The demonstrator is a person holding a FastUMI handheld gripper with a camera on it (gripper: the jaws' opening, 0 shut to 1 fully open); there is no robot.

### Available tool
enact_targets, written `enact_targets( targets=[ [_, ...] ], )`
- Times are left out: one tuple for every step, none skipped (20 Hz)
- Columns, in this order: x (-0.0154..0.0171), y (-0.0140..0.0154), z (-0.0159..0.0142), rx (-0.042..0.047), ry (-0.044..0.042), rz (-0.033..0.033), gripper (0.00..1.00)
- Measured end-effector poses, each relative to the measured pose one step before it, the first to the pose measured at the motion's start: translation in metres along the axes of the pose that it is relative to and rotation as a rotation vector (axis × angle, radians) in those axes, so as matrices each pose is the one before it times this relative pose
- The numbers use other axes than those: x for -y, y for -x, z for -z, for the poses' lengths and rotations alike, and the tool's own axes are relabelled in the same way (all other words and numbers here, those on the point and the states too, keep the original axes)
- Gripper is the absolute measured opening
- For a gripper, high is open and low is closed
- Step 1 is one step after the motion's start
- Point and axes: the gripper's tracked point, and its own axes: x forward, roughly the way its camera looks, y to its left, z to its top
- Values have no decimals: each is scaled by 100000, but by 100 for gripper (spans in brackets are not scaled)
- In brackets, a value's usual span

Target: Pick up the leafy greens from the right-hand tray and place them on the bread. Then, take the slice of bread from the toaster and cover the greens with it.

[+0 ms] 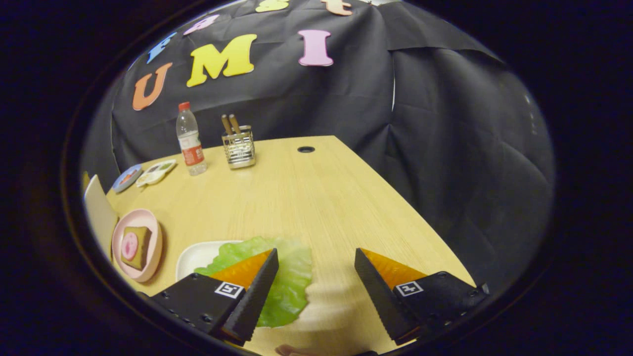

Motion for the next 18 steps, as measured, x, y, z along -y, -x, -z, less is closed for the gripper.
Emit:
enact_targets(
  targets=[
    [-148, -126, 160, -1345, 540, 45, 94],
    [-65, -93, 105, -945, -358, 123, 93],
    [-251, 3, 80, -384, 43, -811, 91],
    [-273, -119, 292, -1119, 829, -171, 88],
    [-99, 133, -236, 222, -10, -452, 86],
    [-150, 238, -283, -265, -2132, -1083, 83],
    [-354, 325, -363, 179, -2205, -2297, 83],
    [-743, 290, -140, -162, -1106, -2666, 82],
    [-944, 118, 105, -199, -39, -1741, 83],
    [-469, -161, 199, -781, 418, -660, 86],
    [-173, -342, 460, -1136, 746, 90, 86],
    [-88, -397, 401, -1437, 318, 440, 89],
    [-247, -316, 449, -1766, 73, -426, 89],
    [-328, -300, 402, -1654, -143, -1068, 89],
    [48, -247, 365, -1564, -304, 320, 89],
    [-182, 197, -398, 1361, -1019, -678, 77],
    [117, 273, -399, 1440, -384, 1502, 66],
    [211, 355, -575, 1900, 1217, 1890, 55]
  ],
)
